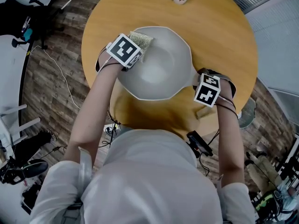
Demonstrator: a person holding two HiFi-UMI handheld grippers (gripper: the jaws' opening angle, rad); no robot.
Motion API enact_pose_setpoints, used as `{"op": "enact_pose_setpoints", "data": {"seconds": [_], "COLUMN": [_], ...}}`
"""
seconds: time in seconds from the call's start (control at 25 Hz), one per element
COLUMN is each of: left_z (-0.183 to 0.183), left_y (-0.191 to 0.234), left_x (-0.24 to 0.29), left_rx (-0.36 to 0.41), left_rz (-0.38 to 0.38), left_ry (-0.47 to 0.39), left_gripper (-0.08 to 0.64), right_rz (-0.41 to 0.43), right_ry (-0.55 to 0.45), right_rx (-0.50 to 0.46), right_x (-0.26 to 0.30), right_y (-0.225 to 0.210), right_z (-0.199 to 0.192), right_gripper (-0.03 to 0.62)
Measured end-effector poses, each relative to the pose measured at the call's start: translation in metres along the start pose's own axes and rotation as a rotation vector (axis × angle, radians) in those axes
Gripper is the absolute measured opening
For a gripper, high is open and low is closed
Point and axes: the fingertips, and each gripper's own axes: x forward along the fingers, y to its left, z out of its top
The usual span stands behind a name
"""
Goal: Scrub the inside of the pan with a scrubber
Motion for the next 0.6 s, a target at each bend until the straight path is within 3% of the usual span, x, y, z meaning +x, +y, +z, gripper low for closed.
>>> {"op": "enact_pose_setpoints", "data": {"seconds": [0.32,0.6], "left_z": [-0.018,-0.033], "left_y": [-0.010,-0.030], "left_x": [-0.005,-0.003], "left_rx": [0.011,0.033], "left_rz": [-0.032,-0.108], "left_ry": [0.038,0.106], "left_gripper": [0.017,0.017], "right_rz": [-0.003,-0.002], "right_ry": [-0.001,0.003], "right_rx": [0.001,0.002], "right_x": [0.000,0.000], "right_y": [0.000,-0.001], "right_z": [0.002,0.000], "right_gripper": [0.192,0.192]}}
